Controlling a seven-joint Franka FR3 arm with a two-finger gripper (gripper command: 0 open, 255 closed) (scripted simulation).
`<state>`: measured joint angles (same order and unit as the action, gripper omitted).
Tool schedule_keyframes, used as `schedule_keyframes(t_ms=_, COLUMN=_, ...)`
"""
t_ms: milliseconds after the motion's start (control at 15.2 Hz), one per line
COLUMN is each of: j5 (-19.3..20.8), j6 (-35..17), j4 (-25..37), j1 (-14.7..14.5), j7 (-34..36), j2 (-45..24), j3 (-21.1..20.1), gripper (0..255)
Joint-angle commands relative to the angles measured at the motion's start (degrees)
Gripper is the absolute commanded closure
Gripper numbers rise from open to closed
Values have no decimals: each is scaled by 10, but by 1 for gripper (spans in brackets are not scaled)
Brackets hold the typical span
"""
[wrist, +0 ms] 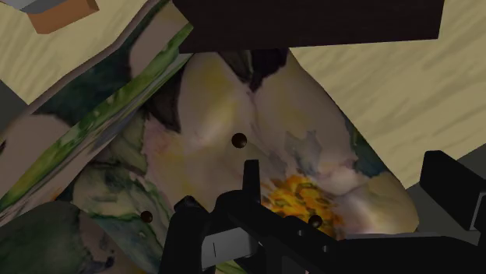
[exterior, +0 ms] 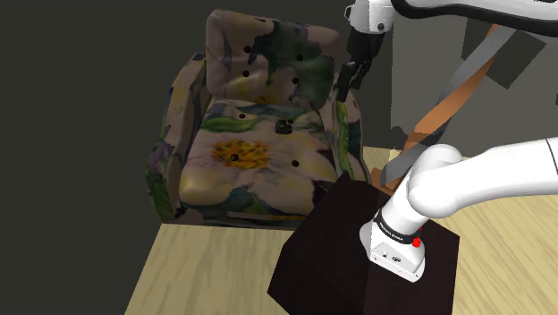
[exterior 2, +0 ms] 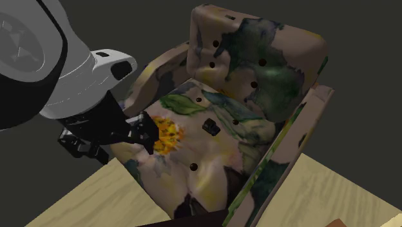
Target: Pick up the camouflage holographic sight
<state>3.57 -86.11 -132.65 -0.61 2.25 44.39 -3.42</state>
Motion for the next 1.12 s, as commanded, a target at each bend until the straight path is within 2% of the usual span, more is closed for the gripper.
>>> schedule_keyframes(t_ms=0, j5=0, j6=0, j4=0, j1=0, j7=0, j2=0, j3=0, gripper=0)
schedule_keyframes(t_ms=528, j5=43, j6=-136, j4=-50, j1=9, j7=-111, j2=-73, j3=83, gripper=0)
schedule_keyframes(t_ms=1056, j5=57, j6=-271, j4=-43, j1=13, j7=-223, j2=-204, j3=162, gripper=0)
